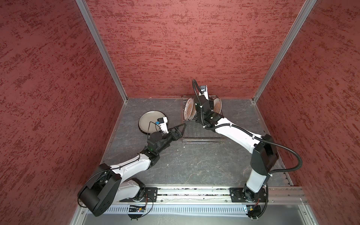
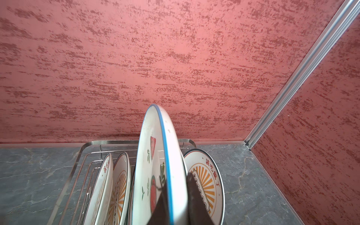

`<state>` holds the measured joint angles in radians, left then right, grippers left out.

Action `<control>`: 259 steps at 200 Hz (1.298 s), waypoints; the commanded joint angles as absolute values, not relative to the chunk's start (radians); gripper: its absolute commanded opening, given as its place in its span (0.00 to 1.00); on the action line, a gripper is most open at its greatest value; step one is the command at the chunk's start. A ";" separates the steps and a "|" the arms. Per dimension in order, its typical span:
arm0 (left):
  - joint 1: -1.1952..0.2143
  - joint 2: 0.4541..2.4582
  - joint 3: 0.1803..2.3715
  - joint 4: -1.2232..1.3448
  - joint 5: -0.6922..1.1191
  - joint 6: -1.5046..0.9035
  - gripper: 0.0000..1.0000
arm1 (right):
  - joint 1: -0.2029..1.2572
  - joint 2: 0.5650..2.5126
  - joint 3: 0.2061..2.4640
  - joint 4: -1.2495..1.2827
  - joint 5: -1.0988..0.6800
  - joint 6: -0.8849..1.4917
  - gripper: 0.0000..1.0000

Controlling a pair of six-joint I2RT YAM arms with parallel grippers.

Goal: Unload the plates from the dish rack
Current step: Pick up the plate from the dish rack, then place the plate among the plates.

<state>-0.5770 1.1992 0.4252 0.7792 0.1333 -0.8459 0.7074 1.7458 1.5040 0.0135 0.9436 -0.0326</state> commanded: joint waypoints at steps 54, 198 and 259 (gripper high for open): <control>-0.632 1.074 0.437 0.685 0.132 -0.712 0.99 | 0.704 1.382 1.300 0.096 0.813 0.088 0.00; -0.697 0.916 0.442 0.456 0.153 -0.722 1.00 | 0.324 0.813 0.610 0.485 -0.264 0.758 0.00; -0.789 1.091 0.560 0.547 0.137 -0.722 0.99 | 0.295 0.806 0.420 0.781 -0.378 0.990 0.00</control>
